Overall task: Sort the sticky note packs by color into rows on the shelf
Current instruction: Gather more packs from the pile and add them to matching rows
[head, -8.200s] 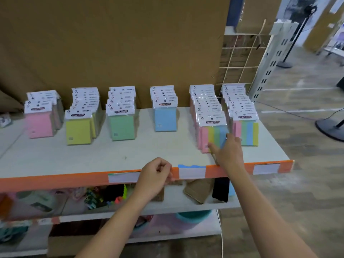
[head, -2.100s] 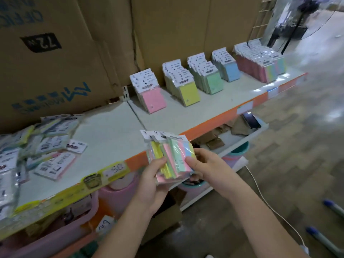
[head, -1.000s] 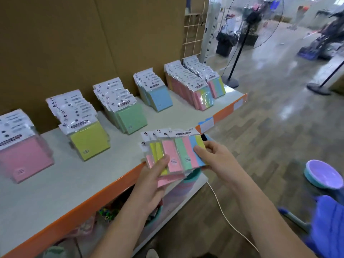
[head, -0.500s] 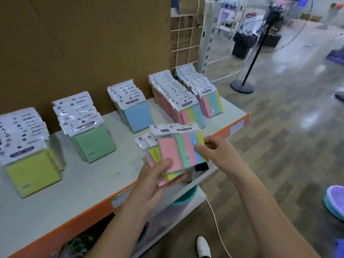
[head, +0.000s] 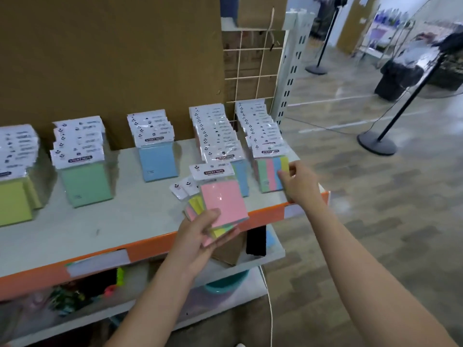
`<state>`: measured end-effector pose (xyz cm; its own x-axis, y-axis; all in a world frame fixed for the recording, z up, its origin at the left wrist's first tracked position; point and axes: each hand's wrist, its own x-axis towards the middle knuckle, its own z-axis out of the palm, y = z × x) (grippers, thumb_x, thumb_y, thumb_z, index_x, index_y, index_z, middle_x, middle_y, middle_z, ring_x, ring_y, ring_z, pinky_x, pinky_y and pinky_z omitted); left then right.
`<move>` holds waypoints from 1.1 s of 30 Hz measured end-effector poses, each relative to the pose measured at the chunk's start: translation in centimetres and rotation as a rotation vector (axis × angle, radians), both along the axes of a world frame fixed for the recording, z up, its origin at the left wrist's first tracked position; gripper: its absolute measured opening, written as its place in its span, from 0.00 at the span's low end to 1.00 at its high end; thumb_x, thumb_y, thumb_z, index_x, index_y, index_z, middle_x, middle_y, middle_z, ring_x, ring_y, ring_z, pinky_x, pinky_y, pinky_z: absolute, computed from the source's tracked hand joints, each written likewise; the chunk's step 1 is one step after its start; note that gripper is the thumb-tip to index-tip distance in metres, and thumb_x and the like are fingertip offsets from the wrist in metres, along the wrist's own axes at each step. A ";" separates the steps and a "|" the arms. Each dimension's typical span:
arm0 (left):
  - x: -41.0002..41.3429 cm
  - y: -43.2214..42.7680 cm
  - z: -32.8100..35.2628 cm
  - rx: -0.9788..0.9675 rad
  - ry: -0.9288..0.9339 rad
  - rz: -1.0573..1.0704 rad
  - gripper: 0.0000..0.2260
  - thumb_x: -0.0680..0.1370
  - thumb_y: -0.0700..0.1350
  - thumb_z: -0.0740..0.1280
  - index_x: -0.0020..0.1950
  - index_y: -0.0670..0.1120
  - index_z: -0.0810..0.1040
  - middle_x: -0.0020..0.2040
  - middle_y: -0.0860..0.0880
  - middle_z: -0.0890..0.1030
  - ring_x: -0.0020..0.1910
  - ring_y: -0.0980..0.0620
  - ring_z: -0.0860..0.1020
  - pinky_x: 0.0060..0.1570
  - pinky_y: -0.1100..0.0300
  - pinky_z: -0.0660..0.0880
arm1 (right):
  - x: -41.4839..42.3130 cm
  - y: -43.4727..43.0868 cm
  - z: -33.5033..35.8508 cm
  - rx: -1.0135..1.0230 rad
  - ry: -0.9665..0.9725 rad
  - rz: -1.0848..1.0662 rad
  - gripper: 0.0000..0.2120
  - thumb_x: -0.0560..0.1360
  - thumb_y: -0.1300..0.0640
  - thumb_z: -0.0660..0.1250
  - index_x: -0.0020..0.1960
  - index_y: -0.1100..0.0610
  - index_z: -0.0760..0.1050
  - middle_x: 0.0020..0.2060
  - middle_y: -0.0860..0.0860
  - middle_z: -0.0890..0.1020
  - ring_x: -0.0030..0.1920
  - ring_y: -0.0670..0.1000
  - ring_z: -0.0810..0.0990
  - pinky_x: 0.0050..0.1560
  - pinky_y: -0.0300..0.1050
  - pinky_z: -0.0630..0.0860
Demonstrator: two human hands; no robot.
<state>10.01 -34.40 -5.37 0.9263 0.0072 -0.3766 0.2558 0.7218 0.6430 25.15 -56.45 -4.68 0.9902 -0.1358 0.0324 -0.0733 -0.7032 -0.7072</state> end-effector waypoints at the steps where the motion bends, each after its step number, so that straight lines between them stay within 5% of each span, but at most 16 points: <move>1: -0.1 -0.3 0.0 0.002 0.001 0.014 0.22 0.68 0.38 0.72 0.62 0.39 0.74 0.53 0.39 0.84 0.52 0.38 0.83 0.43 0.45 0.81 | -0.1 0.2 -0.1 0.006 0.010 0.002 0.19 0.74 0.50 0.73 0.58 0.60 0.74 0.50 0.52 0.78 0.51 0.53 0.77 0.47 0.43 0.67; 6: -0.5 -1.3 -0.2 0.004 0.017 0.068 0.25 0.67 0.37 0.72 0.63 0.38 0.74 0.53 0.37 0.84 0.52 0.37 0.83 0.43 0.45 0.81 | -1.3 1.3 -0.9 -0.104 -0.036 0.040 0.37 0.69 0.46 0.77 0.69 0.61 0.66 0.62 0.58 0.72 0.61 0.59 0.74 0.58 0.51 0.72; 13: -0.9 -1.2 -0.3 0.010 -0.014 0.068 0.24 0.68 0.38 0.72 0.63 0.38 0.73 0.52 0.37 0.84 0.51 0.37 0.83 0.43 0.45 0.81 | -3.4 2.0 0.0 -0.097 -0.163 0.057 0.29 0.76 0.51 0.72 0.69 0.65 0.67 0.62 0.61 0.72 0.63 0.59 0.71 0.60 0.46 0.67; 15: -1.1 -0.7 -0.2 0.028 -0.020 0.054 0.24 0.68 0.38 0.71 0.63 0.37 0.73 0.53 0.37 0.84 0.51 0.36 0.83 0.43 0.45 0.81 | -4.9 2.6 0.5 0.044 -0.191 0.106 0.17 0.78 0.53 0.69 0.62 0.61 0.75 0.56 0.56 0.77 0.55 0.54 0.76 0.56 0.39 0.69; 18: -1.9 0.6 0.0 0.070 -0.043 0.043 0.21 0.69 0.38 0.71 0.62 0.38 0.76 0.54 0.37 0.84 0.51 0.36 0.83 0.43 0.45 0.81 | -7.2 5.0 1.6 0.312 0.019 0.364 0.04 0.78 0.49 0.67 0.47 0.48 0.78 0.41 0.42 0.81 0.42 0.41 0.78 0.44 0.34 0.69; 22: -3.0 3.2 0.7 0.120 -0.041 0.057 0.17 0.70 0.41 0.76 0.57 0.42 0.82 0.55 0.38 0.84 0.51 0.38 0.84 0.43 0.46 0.82 | -9.4 8.6 2.0 0.435 0.207 0.631 0.07 0.73 0.46 0.73 0.49 0.45 0.79 0.39 0.39 0.82 0.38 0.39 0.77 0.41 0.31 0.73; 25: -4.0 5.9 1.4 0.140 -0.020 0.098 0.20 0.70 0.45 0.73 0.60 0.43 0.79 0.55 0.40 0.84 0.50 0.40 0.84 0.40 0.47 0.82 | -9.9 11.3 1.9 0.612 0.251 0.578 0.07 0.76 0.54 0.72 0.51 0.55 0.78 0.37 0.47 0.79 0.35 0.44 0.74 0.35 0.37 0.70; 28: -5.2 9.1 1.8 0.101 -0.009 0.126 0.17 0.71 0.44 0.69 0.59 0.44 0.79 0.54 0.41 0.85 0.48 0.41 0.85 0.37 0.46 0.82 | -10.5 14.2 2.0 0.669 0.294 0.508 0.06 0.78 0.57 0.69 0.51 0.60 0.74 0.31 0.44 0.79 0.32 0.44 0.75 0.32 0.38 0.71; 33: -8.0 14.7 2.0 0.029 -0.019 0.185 0.18 0.69 0.42 0.67 0.58 0.42 0.79 0.54 0.39 0.85 0.49 0.38 0.84 0.39 0.42 0.83 | -12.3 19.3 2.3 0.655 0.359 0.530 0.09 0.80 0.57 0.66 0.55 0.62 0.74 0.43 0.58 0.85 0.42 0.54 0.80 0.44 0.49 0.74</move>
